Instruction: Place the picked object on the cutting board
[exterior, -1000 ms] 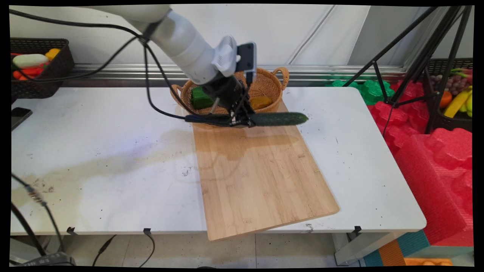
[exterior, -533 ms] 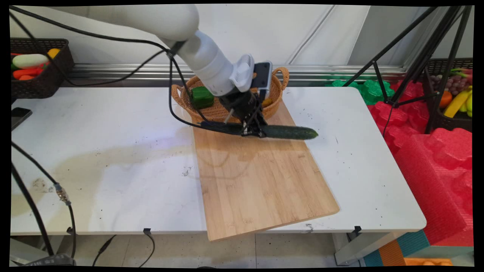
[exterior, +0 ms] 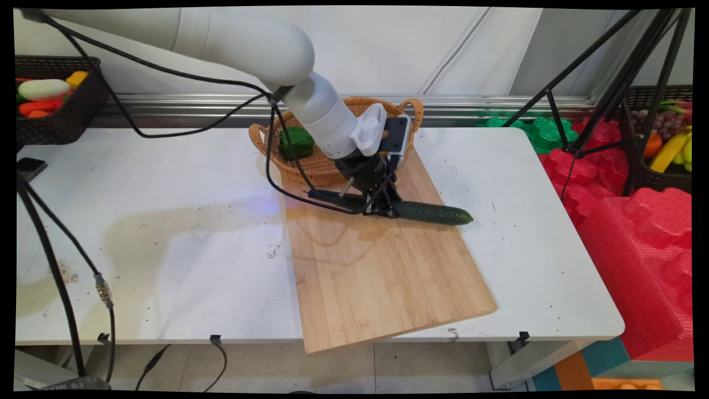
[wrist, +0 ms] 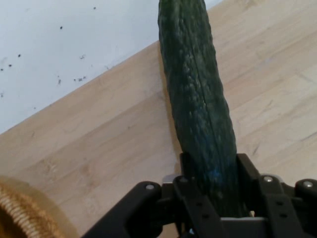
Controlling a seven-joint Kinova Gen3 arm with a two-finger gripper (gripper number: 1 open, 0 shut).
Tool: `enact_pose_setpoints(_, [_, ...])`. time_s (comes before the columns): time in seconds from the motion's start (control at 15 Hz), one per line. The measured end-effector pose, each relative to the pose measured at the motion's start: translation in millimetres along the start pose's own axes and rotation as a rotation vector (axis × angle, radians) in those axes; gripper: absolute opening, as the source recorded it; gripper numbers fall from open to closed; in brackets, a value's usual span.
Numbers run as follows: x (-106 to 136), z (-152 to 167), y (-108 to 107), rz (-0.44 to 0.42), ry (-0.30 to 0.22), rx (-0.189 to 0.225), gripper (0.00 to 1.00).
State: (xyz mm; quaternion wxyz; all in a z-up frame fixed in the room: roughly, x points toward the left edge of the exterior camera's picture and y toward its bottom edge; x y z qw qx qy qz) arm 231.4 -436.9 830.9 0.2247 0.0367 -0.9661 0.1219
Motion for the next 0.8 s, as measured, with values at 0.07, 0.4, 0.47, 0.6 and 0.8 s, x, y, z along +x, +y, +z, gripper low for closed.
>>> enact_pose_setpoints(0.07, [0, 4, -1, 0.005, 0.001, -0.003, 0.0])
enact_pose_setpoints(0.4, [-2, 20, -2, 0.031, 0.004, -0.016, 0.0])
enact_pose_setpoints(0.47, [-3, 23, -2, 0.036, 0.004, -0.018, 0.0])
enact_pose_setpoints(0.6, [-3, 26, -2, 0.041, 0.005, -0.019, 1.0])
enact_pose_setpoints(0.8, [-4, 29, -1, 0.048, 0.005, -0.014, 1.0])
